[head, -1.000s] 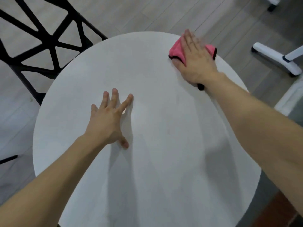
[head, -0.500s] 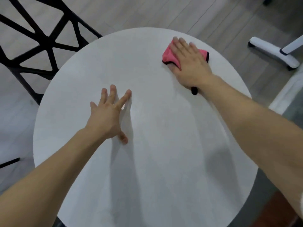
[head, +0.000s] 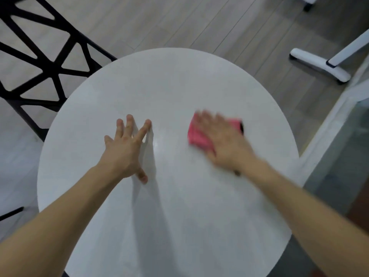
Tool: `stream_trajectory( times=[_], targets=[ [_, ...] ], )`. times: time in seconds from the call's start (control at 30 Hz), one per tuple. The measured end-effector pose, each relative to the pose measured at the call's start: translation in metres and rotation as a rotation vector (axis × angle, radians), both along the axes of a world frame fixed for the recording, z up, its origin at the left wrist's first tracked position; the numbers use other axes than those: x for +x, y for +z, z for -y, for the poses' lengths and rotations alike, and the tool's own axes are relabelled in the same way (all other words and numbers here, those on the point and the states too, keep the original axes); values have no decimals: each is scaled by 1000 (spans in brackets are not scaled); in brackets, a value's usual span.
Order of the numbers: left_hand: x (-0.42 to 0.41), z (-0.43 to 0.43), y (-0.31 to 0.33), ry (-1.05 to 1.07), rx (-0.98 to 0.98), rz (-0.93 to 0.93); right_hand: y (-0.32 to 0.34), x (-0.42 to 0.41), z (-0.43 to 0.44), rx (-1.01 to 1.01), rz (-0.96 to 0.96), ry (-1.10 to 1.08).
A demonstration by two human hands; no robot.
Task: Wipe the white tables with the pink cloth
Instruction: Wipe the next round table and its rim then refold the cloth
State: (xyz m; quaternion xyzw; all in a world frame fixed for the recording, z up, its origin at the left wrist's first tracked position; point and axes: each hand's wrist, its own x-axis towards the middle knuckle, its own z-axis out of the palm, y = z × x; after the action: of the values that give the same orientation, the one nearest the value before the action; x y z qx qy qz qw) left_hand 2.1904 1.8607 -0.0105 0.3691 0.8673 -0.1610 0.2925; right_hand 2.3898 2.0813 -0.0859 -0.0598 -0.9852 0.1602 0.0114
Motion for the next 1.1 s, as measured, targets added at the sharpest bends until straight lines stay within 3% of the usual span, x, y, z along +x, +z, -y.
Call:
stream_trajectory(
  times=[0.1,0.23,0.33,0.47,0.6,0.67,0.73,0.93,1.0,1.1],
  targets=[
    [-1,0,5,-28,-34,-16,14,-93,-92,32,108,-318],
    [4,-15,10,-271,-174,-158,9,-128,-105,77,106,-371],
    [16,-37,5,-362,-130,-83,3,-78,-75,76,55,-363],
    [31,-80,7,-216,75,48,1,27,-18,42,30,-409],
    [41,-105,2,-207,46,25,5,126,44,8,62,-406],
    [41,-108,0,-206,25,14,3,137,47,8,92,-413],
    [42,-111,0,-206,11,6,2,100,27,42,74,-473],
    [39,-111,-2,-191,13,-4,7,-118,-71,69,136,-514],
    [36,-106,-2,-202,18,-3,6,-133,-75,82,141,-480],
    [39,-105,-4,-244,42,-28,-2,-66,-68,73,69,-542]
  ],
)
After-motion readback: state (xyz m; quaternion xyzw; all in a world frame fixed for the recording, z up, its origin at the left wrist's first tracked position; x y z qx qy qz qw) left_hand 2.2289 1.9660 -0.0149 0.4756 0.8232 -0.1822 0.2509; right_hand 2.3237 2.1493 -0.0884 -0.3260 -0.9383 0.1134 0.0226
